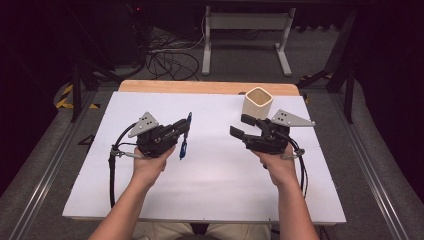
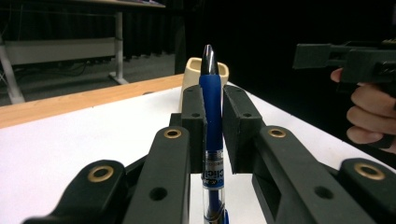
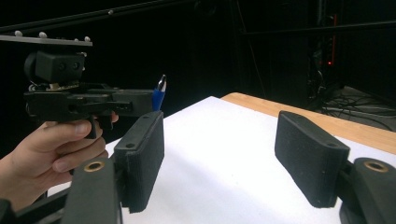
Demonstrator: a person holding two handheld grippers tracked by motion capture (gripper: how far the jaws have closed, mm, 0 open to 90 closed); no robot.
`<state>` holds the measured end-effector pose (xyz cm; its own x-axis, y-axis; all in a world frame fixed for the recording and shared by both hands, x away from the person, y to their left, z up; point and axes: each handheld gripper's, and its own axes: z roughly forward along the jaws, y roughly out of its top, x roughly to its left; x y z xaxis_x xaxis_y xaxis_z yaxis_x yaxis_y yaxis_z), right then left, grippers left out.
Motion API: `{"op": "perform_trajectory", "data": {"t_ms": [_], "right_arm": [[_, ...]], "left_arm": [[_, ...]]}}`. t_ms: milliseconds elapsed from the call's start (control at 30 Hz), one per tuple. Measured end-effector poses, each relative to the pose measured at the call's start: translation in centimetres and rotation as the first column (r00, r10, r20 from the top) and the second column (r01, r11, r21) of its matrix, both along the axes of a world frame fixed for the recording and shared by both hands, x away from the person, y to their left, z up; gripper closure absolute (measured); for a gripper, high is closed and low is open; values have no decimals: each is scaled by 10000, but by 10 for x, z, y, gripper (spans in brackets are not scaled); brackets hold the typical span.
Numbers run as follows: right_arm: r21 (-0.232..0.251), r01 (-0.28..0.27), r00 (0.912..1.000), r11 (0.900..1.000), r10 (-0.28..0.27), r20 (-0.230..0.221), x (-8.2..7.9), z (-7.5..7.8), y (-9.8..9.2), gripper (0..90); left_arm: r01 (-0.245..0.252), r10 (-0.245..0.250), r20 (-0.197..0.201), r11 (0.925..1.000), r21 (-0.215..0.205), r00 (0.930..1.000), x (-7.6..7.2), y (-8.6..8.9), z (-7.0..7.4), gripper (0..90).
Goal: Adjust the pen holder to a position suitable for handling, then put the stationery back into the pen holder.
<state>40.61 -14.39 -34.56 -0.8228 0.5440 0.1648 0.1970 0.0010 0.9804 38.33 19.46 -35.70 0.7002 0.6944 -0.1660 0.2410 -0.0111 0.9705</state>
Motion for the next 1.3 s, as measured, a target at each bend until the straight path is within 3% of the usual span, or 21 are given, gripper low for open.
{"op": "perform_trajectory", "data": {"t_ms": [667, 1133, 1300], "right_arm": [[0, -821, 9966, 9966, 821, 12, -2, -11, 30, 383], [40, -1570, 9866, 9876, 1570, -447, -4, -21, 56, 461], [247, -1935, 9783, 9808, 1948, -711, -6, -26, 67, 495]], "left_arm": [[212, -210, 358, 9997, -72, 9991, -11, -9, 3, 803], [398, -386, 525, 9990, -219, 9979, -17, -17, 4, 803], [467, -453, 520, 9986, -252, 9976, -20, -21, 3, 803]]}}
